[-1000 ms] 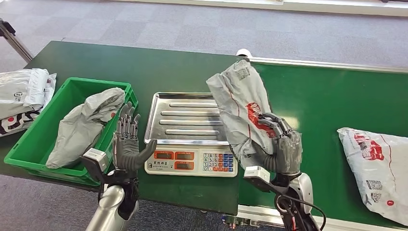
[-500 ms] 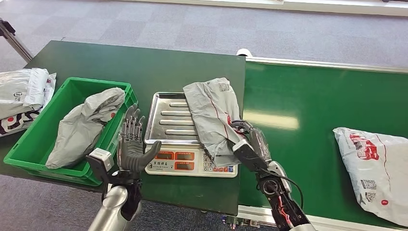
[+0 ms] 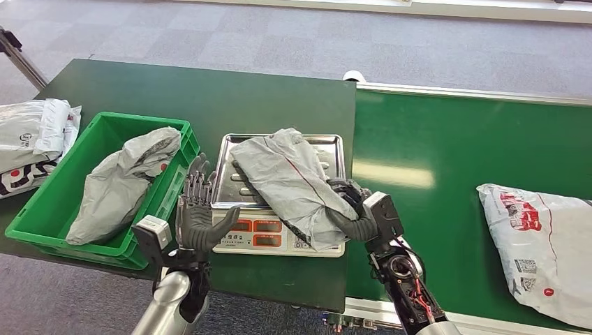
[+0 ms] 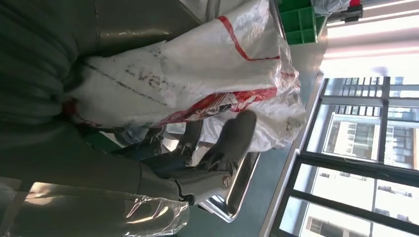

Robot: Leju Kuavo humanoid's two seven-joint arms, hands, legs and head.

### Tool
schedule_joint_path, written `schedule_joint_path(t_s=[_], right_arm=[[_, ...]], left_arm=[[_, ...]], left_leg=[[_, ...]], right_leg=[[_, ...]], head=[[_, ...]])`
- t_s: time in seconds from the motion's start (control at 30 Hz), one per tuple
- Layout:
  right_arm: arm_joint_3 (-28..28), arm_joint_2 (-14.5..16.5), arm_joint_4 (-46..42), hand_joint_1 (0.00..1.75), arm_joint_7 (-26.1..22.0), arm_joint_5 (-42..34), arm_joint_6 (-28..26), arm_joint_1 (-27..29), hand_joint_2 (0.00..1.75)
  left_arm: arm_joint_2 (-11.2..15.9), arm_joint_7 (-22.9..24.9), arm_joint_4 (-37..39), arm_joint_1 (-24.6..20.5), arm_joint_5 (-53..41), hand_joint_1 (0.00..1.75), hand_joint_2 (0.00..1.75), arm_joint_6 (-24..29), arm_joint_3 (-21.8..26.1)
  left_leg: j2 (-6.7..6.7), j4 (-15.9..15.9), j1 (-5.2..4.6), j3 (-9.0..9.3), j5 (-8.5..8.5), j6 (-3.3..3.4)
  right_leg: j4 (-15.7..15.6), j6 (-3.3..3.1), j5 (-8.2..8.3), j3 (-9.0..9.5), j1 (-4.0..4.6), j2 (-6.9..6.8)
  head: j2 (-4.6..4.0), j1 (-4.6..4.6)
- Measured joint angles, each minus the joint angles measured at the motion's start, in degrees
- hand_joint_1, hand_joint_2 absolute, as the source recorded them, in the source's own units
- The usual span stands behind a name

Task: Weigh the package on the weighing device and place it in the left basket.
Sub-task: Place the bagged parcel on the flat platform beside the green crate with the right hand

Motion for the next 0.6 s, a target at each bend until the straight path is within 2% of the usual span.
schedule_joint_path(t_s=[0.37,0.6], right_arm=[[0.0,-0.4,-2.3,0.00,-1.2,-4.6,0.8,1.4,1.75],[0.2,-1.7,-6.3,0.00,0.0,0.3,-6.9,3.6,1.75]], left_arm=[[0.6,-0.1,0.1,0.0,0.3,0.00,1.75,0.7,0.0],[1.0,-0.5,0.1,0.2,0.9,0.00,1.75,1.5,0.1]], left_leg=[[-0.01,0.0,0.00,0.00,0.00,0.00],[-0.01,0.0,0.00,0.00,0.00,0.00]], right_leg=[[0.0,0.00,0.00,0.00,0.00,0.00],[0.0,0.00,0.00,0.00,0.00,0.00]], head=[[0.00,-0.01],[0.00,0.02]])
